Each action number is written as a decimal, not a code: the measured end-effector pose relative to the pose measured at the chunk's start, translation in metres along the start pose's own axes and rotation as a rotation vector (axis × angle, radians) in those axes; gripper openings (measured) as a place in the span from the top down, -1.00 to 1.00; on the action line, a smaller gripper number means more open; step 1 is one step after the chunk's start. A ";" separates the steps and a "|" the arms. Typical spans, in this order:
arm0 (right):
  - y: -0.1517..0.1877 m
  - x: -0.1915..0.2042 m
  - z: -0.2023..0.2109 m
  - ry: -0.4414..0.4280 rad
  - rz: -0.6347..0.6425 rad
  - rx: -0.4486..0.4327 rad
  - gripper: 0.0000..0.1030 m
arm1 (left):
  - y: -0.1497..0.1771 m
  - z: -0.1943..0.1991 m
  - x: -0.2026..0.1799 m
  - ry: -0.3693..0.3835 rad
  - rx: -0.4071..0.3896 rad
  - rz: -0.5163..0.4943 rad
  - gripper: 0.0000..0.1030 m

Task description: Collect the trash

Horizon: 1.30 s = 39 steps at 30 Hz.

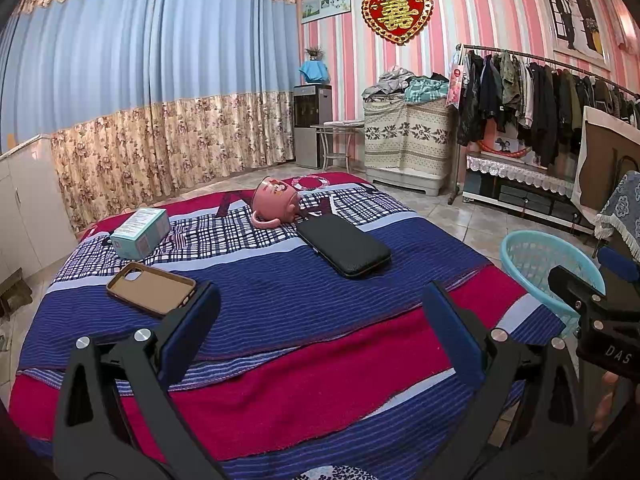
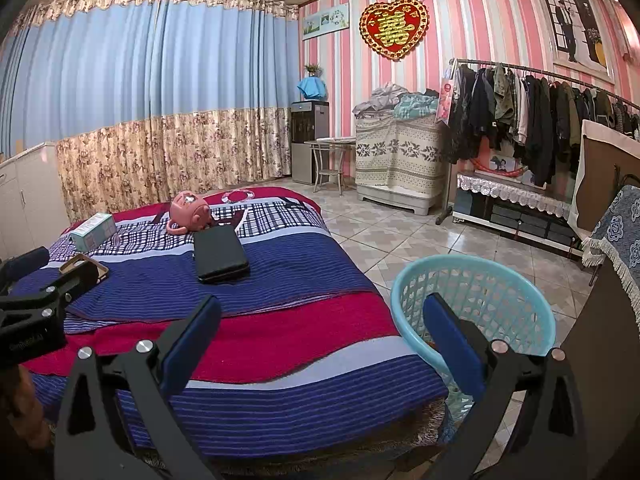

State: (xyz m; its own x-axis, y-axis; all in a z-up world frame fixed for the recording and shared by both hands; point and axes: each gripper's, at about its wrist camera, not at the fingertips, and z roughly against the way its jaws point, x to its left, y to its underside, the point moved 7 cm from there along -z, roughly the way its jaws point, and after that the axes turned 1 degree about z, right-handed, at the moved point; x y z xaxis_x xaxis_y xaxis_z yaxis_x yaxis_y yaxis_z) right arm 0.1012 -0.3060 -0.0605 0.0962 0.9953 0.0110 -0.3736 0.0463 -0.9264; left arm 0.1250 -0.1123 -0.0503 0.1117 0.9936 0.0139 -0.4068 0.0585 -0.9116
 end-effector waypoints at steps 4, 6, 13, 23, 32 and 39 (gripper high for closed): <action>0.001 0.001 0.000 0.001 0.002 -0.001 -0.91 | 0.001 0.000 0.001 0.001 0.001 0.002 -0.89; 0.001 0.001 0.000 0.001 0.002 -0.001 -0.91 | 0.000 0.000 0.000 0.001 0.001 0.001 -0.89; 0.001 0.001 0.000 0.001 0.002 -0.002 -0.91 | -0.005 0.001 0.001 -0.002 -0.008 -0.001 -0.89; 0.001 0.001 0.000 0.001 0.002 -0.003 -0.91 | -0.006 0.001 0.001 -0.003 -0.008 0.000 -0.89; 0.000 0.000 0.000 0.000 0.002 -0.003 -0.91 | -0.006 0.002 0.002 -0.002 -0.008 -0.001 -0.89; 0.000 0.000 0.000 0.000 0.002 -0.004 -0.91 | -0.005 0.002 0.002 -0.003 -0.009 -0.001 -0.89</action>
State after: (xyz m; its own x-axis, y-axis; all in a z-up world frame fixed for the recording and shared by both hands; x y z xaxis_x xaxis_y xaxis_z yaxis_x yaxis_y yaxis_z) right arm 0.1010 -0.3060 -0.0600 0.0957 0.9954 0.0089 -0.3698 0.0438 -0.9281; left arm 0.1256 -0.1109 -0.0451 0.1096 0.9939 0.0157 -0.3984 0.0584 -0.9153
